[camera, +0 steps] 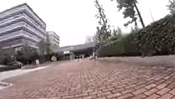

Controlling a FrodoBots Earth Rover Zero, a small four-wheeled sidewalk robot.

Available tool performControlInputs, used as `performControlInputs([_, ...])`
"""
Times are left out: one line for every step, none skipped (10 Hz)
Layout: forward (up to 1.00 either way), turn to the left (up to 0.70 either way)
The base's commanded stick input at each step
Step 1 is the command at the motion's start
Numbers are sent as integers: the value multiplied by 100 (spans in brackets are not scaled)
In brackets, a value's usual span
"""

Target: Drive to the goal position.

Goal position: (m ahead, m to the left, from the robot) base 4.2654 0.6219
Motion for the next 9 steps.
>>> performControlInputs([45, 0])
performControlInputs([45, 0])
performControlInputs([45, 0])
performControlInputs([45, 0])
performControlInputs([45, 0])
performControlInputs([45, 0])
performControlInputs([45, 0])
performControlInputs([45, 0])
performControlInputs([45, 0])
